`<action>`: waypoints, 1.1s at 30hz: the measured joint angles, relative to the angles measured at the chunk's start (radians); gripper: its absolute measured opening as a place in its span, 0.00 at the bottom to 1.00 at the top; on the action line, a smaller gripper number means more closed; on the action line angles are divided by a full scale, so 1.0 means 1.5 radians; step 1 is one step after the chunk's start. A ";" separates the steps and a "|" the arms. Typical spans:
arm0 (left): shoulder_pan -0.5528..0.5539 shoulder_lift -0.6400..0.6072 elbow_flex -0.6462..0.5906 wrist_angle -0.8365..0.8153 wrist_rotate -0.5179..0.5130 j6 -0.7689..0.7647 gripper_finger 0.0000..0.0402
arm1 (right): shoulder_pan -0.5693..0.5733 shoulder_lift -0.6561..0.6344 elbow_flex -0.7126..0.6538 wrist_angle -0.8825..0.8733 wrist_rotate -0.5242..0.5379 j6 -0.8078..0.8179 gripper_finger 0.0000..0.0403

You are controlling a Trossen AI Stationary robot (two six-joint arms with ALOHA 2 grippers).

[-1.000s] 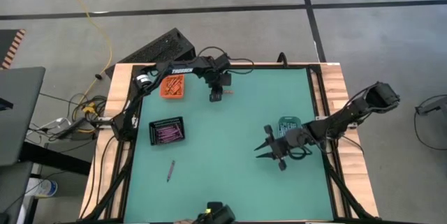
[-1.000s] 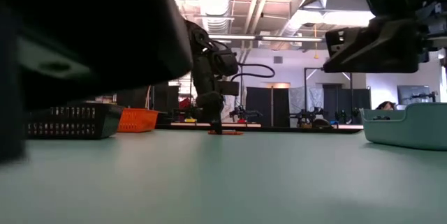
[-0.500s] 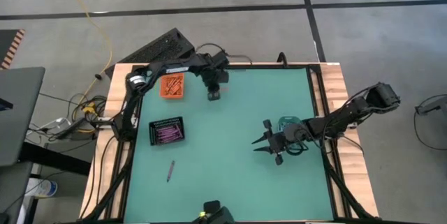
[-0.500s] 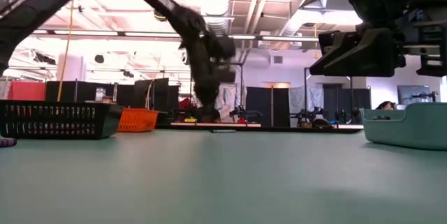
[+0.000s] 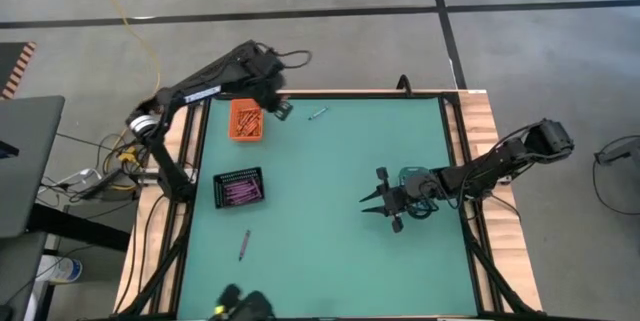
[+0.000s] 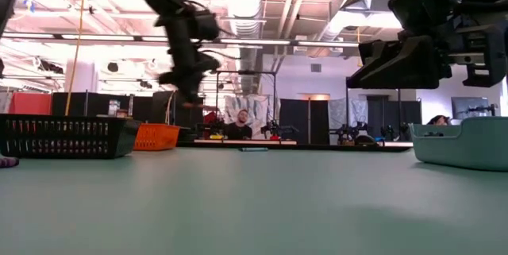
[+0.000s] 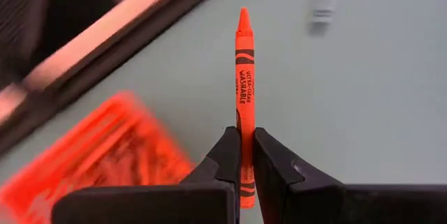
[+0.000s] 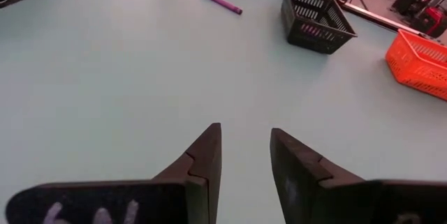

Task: Sort crayons
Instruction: Put the orange crayon into the orange bin, then put the violet crayon into the black bin

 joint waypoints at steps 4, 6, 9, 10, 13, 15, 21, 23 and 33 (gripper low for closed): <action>0.023 -0.079 -0.101 0.011 -0.092 -0.087 0.02 | 0.000 0.000 0.000 0.001 0.000 0.001 0.30; 0.031 -0.109 -0.143 0.011 -0.150 -0.115 0.02 | 0.000 0.000 0.000 0.001 0.000 0.000 0.30; 0.044 -0.160 -0.195 0.036 -0.168 -0.144 0.02 | 0.000 0.000 0.000 0.002 -0.001 0.000 0.30; 0.047 -0.173 -0.212 0.051 -0.161 -0.150 0.02 | 0.000 0.000 0.000 0.004 -0.001 0.000 0.30; 0.046 -0.195 -0.256 0.070 -0.149 -0.167 0.03 | -0.001 0.000 0.000 0.018 -0.001 -0.009 0.30; 0.046 -0.205 -0.276 0.081 -0.155 -0.186 0.04 | -0.001 0.000 0.000 0.032 -0.001 -0.012 0.30; 0.047 -0.205 -0.292 0.089 -0.172 -0.190 0.16 | -0.007 0.000 0.001 0.036 -0.002 -0.012 0.30; 0.047 -0.205 -0.292 0.090 -0.168 -0.185 0.20 | -0.009 0.000 0.001 0.036 -0.002 -0.008 0.30; 0.022 -0.228 -0.239 -0.006 -0.057 -0.146 0.29 | -0.013 0.000 0.001 0.034 -0.005 0.015 0.30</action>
